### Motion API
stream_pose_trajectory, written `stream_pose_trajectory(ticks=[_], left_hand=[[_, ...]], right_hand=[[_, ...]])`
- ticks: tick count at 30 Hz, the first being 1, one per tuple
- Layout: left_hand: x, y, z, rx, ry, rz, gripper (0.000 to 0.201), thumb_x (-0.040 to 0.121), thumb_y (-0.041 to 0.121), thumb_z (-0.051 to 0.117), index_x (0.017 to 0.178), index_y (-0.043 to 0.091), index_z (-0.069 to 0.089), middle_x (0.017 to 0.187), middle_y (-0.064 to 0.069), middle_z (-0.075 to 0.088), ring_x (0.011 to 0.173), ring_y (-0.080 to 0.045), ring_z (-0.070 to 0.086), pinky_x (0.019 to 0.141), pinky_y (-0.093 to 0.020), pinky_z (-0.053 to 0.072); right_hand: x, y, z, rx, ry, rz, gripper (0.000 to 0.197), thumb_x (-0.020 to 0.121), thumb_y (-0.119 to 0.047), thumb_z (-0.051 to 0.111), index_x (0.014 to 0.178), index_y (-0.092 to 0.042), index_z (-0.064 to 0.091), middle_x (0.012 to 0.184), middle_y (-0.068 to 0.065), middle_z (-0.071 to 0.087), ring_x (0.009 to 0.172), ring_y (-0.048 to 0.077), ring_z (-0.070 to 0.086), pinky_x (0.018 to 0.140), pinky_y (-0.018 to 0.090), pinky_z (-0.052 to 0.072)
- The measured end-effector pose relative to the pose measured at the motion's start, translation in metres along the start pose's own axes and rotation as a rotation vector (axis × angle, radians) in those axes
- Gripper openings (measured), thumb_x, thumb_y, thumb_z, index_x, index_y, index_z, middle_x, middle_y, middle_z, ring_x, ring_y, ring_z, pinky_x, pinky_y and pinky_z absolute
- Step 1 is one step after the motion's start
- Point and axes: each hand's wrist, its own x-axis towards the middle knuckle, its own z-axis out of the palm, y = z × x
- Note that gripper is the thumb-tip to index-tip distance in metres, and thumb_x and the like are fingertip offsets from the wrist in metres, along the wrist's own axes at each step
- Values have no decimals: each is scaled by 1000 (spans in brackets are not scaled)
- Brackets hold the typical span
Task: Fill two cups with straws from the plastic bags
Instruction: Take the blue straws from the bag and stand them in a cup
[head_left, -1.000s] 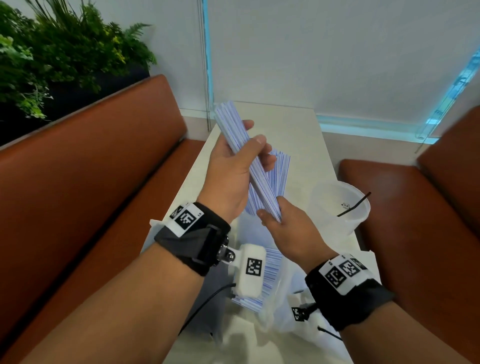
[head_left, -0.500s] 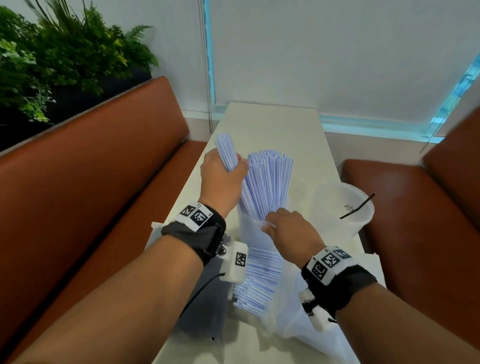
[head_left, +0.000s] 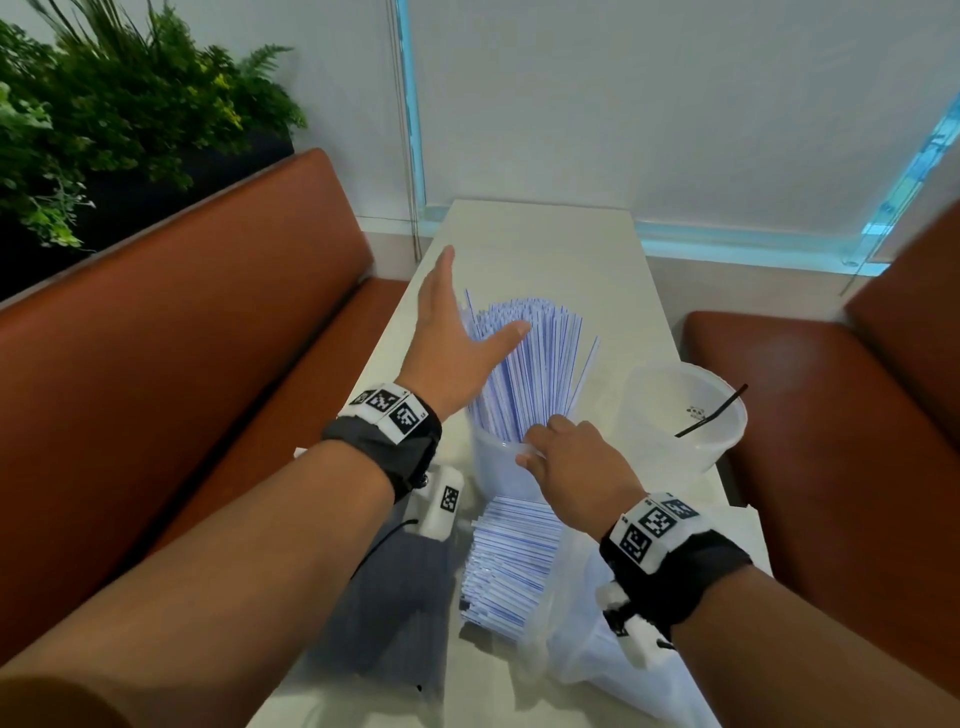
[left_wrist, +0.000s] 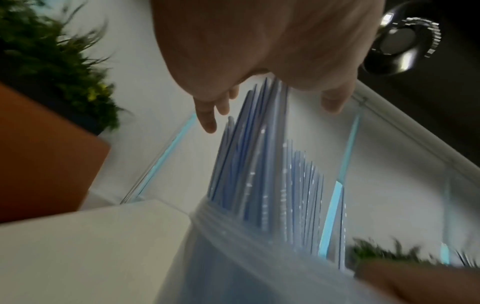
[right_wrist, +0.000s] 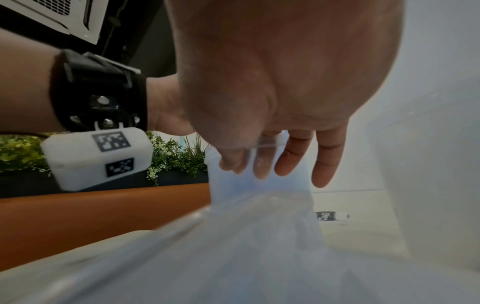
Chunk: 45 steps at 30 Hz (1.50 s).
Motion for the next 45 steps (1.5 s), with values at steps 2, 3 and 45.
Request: stream_pose_trajectory(ticks=[2, 3, 45], left_hand=[[1, 0, 5, 246, -142, 111, 94, 87, 61, 64, 159, 25, 15, 165, 0, 21, 151, -16, 22, 121, -37, 24], [1, -1, 8, 378, -231, 143, 88, 91, 59, 62, 158, 21, 20, 164, -1, 24, 150, -17, 22, 122, -39, 24], [42, -1, 42, 737, -332, 252, 72, 89, 65, 54, 151, 32, 35, 160, 2, 34, 146, -28, 29, 111, -49, 33]], right_hand=[[0, 0, 0, 16, -5, 8, 30, 107, -43, 34, 120, -22, 50, 114, -1, 48, 88, 18, 35, 75, 30, 33], [0, 0, 0, 27, -8, 11, 30, 107, -43, 33, 120, -22, 50, 114, -1, 48, 89, 18, 35, 76, 30, 34], [0, -1, -1, 46, -18, -11, 27, 107, -42, 34, 120, -22, 47, 105, -6, 37, 91, 18, 37, 77, 33, 40]])
